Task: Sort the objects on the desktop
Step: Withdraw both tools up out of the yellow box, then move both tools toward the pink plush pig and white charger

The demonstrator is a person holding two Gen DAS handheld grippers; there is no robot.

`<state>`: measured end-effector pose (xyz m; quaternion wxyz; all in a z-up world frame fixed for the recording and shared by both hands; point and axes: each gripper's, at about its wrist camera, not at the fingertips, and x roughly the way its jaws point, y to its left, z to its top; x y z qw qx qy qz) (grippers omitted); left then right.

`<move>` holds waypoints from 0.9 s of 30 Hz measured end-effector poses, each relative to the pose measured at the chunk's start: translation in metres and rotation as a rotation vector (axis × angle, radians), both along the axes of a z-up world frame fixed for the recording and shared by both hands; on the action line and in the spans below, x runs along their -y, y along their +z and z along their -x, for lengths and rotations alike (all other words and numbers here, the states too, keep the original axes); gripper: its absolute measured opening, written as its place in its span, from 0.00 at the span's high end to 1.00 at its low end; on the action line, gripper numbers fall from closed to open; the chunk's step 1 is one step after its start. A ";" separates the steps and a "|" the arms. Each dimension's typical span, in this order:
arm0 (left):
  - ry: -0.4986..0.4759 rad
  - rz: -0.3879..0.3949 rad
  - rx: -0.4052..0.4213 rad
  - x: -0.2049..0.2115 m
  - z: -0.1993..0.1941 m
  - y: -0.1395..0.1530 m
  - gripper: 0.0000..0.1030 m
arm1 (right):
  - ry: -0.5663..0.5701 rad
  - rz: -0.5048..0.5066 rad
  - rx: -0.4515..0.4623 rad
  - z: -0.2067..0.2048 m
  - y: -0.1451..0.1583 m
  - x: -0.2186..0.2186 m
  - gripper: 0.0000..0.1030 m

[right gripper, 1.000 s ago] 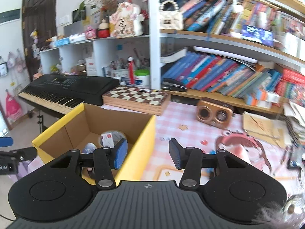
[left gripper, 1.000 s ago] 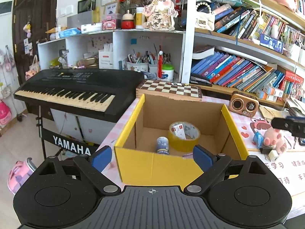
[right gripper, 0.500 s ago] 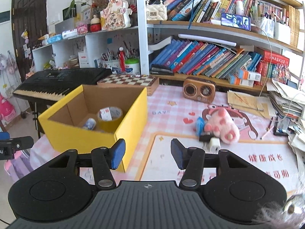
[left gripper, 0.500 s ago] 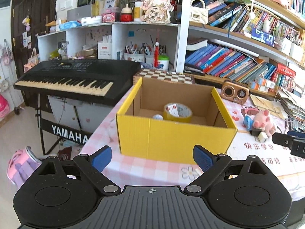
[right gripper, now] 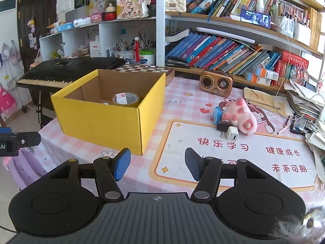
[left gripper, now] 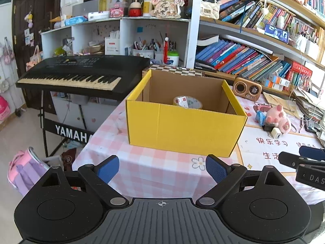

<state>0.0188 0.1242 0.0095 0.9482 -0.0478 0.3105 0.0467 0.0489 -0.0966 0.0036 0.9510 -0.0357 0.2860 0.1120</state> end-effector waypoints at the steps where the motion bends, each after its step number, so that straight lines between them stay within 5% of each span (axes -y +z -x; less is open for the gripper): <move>1: -0.001 -0.002 0.002 0.001 0.001 0.000 0.09 | 0.001 0.002 0.000 0.002 -0.001 -0.001 0.43; 27: -0.101 -0.003 -0.039 0.035 0.016 -0.017 0.05 | -0.046 0.045 -0.042 0.042 -0.021 0.013 0.26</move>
